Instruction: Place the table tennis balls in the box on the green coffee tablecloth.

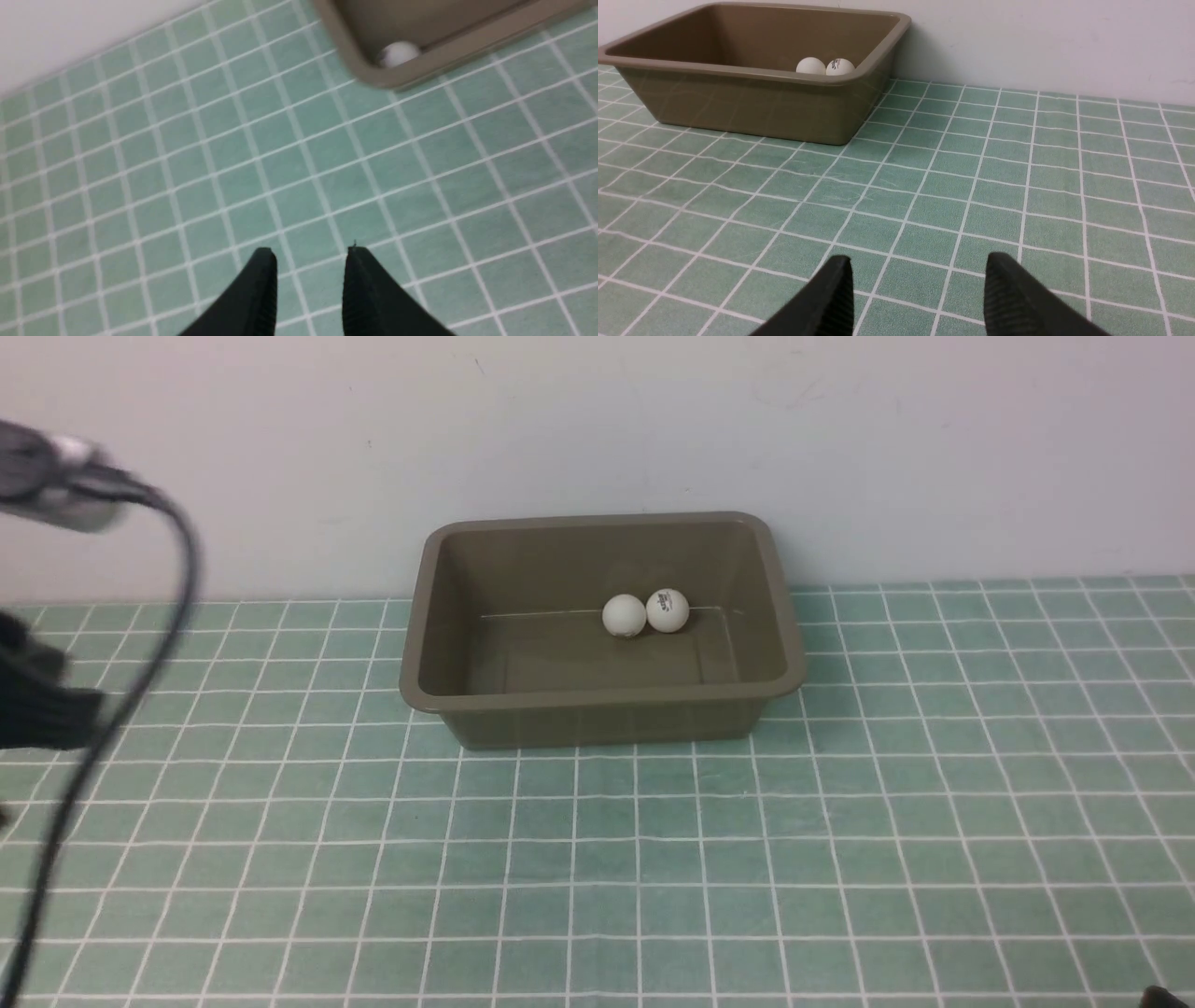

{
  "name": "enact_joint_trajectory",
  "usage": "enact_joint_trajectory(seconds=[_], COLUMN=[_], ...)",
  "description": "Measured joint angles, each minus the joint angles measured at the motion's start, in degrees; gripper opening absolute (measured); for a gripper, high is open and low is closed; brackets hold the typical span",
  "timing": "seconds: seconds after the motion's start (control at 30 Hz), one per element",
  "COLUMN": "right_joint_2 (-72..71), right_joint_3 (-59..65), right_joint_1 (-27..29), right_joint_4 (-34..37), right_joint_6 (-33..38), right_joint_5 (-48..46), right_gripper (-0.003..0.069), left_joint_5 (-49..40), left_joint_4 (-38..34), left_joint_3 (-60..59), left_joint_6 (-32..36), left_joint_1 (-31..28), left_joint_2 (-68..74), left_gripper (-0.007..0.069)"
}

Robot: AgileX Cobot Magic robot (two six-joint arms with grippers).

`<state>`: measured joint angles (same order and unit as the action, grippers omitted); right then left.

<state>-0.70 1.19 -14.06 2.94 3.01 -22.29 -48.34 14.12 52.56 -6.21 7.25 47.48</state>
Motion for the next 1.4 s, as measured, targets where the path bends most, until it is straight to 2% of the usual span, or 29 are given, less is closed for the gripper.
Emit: enact_joint_trajectory(seconds=[0.27, 0.5, 0.6, 0.83, 1.4], right_joint_2=[0.0, 0.0, 0.0, 0.0, 0.0], right_joint_3=[0.0, 0.0, 0.0, 0.0, 0.0], right_joint_1=[0.0, 0.0, 0.0, 0.0, 0.0], right_joint_4=[0.0, 0.0, 0.0, 0.0, 0.0], right_joint_6=[0.0, 0.0, 0.0, 0.0, 0.0], right_joint_5=[0.0, 0.0, 0.0, 0.0, 0.0], right_gripper=[0.0356, 0.0356, 0.0356, 0.0356, 0.0356], left_joint_5=[8.8, 22.5, 25.7, 26.4, 23.3], left_joint_4=[-2.0, -3.9, -5.3, -6.7, -6.9], left_joint_3=[-15.7, -33.5, -39.2, -45.8, -49.9], left_joint_6=[0.0, -0.1, -0.2, -0.2, -0.2], left_joint_1=[-8.4, -9.3, -9.3, -9.3, -9.3], left_joint_2=[-13.2, -23.7, -27.3, -34.6, -48.1], left_gripper=[0.0185, 0.0185, 0.0185, 0.0185, 0.0185])
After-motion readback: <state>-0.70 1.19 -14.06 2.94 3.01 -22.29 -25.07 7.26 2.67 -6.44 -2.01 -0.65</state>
